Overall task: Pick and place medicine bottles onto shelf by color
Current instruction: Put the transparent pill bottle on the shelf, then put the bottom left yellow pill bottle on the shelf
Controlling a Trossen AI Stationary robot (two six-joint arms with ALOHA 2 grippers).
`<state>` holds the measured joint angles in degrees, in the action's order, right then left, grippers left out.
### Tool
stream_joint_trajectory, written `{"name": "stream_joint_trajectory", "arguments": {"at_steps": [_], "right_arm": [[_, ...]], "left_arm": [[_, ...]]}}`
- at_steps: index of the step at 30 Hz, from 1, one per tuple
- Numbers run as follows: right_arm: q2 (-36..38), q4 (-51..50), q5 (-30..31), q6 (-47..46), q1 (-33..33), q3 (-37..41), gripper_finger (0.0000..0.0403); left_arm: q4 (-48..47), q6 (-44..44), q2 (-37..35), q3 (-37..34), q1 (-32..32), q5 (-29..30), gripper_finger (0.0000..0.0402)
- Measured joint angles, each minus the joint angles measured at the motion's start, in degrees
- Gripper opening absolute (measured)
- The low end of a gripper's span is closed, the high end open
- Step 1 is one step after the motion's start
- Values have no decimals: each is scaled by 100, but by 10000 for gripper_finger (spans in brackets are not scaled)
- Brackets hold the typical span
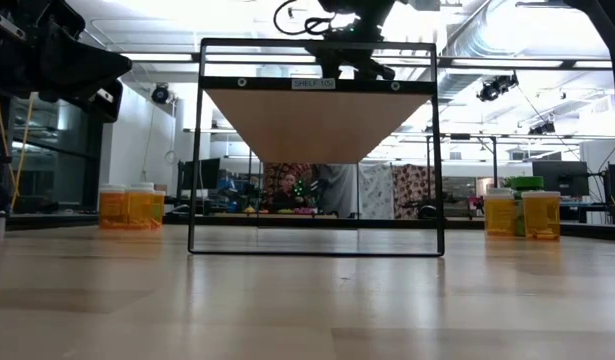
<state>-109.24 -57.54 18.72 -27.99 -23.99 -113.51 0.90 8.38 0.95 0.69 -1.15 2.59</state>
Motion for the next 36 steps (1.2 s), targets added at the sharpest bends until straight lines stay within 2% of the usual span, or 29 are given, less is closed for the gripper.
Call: {"name": "stream_joint_trajectory", "arguments": {"at_steps": [10, 17, 21, 23, 28, 31, 36], "right_arm": [[-19, -33, 75, 123, -40, 15, 369], [312, 139, 79, 519, -122, 15, 386], [753, -213, 119, 884, 10, 11, 386], [963, -643, 459, 901, 179, 6, 386], [1281, -1789, 1774, 532, 866, 89, 387], [1758, -1838, 2158, 255, 1258, 900, 387], [3169, -944, 2030, -58, 1675, 3420, 387]], "left_arm": [[0, -2, 0, 0, 0, 0, 1], [0, 0, 2, 0, 0, 0, 1], [-1, -1, 2, 0, 0, 0, 1], [-1, -1, 1, 0, -2, 0, 1], [-2, -1, 2, 0, 0, 4, 1], [-2, -1, 2, 0, 0, 13, 1], [-2, -1, 1, 0, -1, 15, 1]]}}
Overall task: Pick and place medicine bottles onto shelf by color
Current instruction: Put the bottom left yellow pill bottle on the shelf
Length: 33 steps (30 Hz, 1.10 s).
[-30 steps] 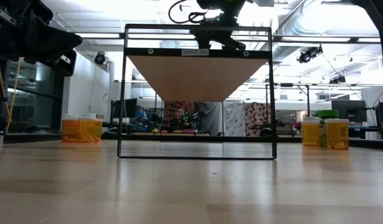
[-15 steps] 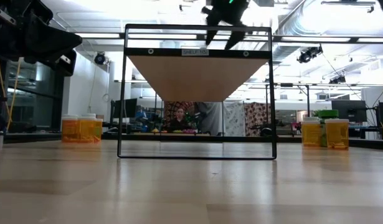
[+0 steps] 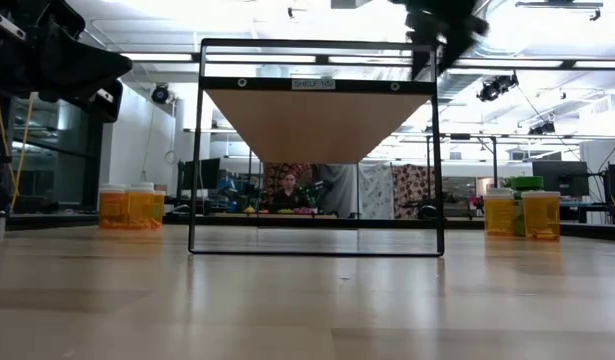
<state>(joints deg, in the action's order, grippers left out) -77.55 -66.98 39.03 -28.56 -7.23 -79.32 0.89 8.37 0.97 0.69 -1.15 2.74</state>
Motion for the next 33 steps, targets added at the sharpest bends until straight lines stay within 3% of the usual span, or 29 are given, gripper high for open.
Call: {"name": "stream_joint_trajectory", "arguments": {"at_steps": [5, 10, 14, 19, 25, 33], "right_arm": [[1700, 1820, -740, 161, 314, 2145, 387], [3056, 4584, -1492, 912, 675, 3854, 387], [3637, 6878, -1553, 1676, 865, 4995, 387], [3780, 9132, -1555, 2154, 958, 6129, 387], [3802, 10163, -1554, 2350, 910, 6559, 387], [3802, 10031, -1486, 2325, 912, 6403, 387]], "left_arm": [[0, 0, 0, 0, 1, 1, 1], [0, 0, -2, 0, 0, 2, 1], [5, 25, -2, 0, 0, 0, 1], [222, 47, -2, 0, -1, 2, 1], [195, 48, 0, 0, 0, 2, 1], [281, 50, 0, 0, 0, 92, 1]]}}
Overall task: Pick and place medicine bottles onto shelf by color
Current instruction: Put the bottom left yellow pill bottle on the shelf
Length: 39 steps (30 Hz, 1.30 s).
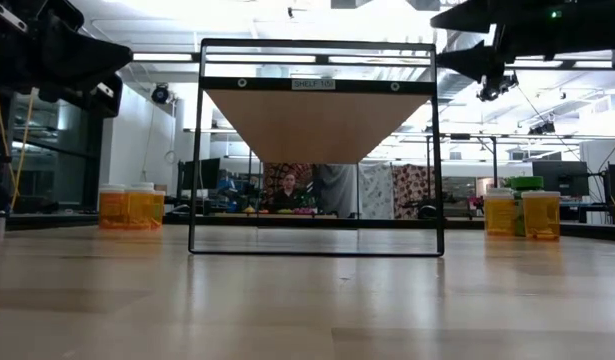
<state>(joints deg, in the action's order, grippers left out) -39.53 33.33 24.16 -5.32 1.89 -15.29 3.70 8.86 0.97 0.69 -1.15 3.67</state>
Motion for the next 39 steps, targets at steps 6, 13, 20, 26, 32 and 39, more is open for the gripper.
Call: {"name": "stream_joint_trajectory", "arguments": {"at_steps": [6, 13, 20, 26, 32, 39], "right_arm": [[-17, -94, -125, -409, 7, 0, 387], [-20, -185, -991, 155, 9, 0, 387], [-28, -357, -1025, 159, 9, 0, 387], [-78, -494, -968, 73, -17, 0, 382], [-134, -897, -534, -66, -83, 0, 295], [-125, -1004, -291, 224, -192, 0, 37]], "left_arm": [[83, -1, -2, 1, 0, 211, 1], [199, 11, -2, 0, 0, 747, 1], [227, 298, 10, 0, 0, 1709, 29], [272, 297, 109, 2, 0, 1713, 94], [311, 297, 145, 0, 0, 1993, 142], [729, 297, 145, 2, 0, 2078, 156]]}}
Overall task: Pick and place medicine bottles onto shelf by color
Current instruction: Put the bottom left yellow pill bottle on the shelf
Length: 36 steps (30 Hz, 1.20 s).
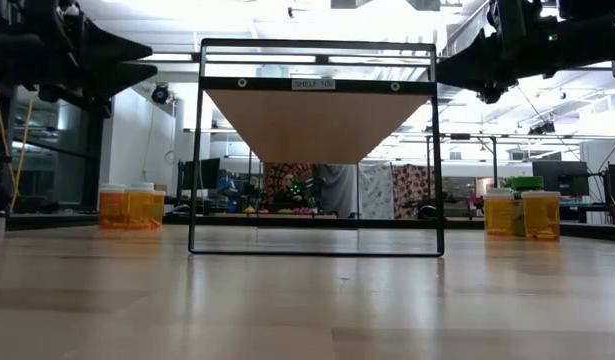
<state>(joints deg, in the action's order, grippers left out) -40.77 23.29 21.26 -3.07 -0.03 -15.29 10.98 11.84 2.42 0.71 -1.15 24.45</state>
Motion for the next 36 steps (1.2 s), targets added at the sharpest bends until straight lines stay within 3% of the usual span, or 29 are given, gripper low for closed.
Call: {"name": "stream_joint_trajectory", "arguments": {"at_steps": [1, 5, 9, 14, 20, 27, 31, 36], "right_arm": [[0, 0, 0, 36, -8, 2, 19], [1, 3, 89, 13, -9, 2, 41], [2, 13, 101, 42, -9, 2, 36], [2, 51, 101, 52, -9, 0, 4], [2, 52, 98, 40, -9, 2, 7], [2, 50, 98, 37, -9, 1, 2], [2, 50, 98, 22, -9, 0, 1], [2, 50, 96, -44, -9, 1, 0]], "left_arm": [[20, 0, 0, 0, 0, 2, 156], [17, 63, 13, 0, -2, 209, 157], [-59, 375, 229, 0, -1, 323, 168], [-58, 609, 775, 18, -4, 555, 222], [-149, 901, 1680, 379, -2, 1282, 290], [-2096, 2529, 3069, 1356, 44, 2943, 310], [-3156, 3384, 3932, 1954, 326, 2874, 310], [-3392, 3558, 4963, 2283, 775, 2843, 310]]}}
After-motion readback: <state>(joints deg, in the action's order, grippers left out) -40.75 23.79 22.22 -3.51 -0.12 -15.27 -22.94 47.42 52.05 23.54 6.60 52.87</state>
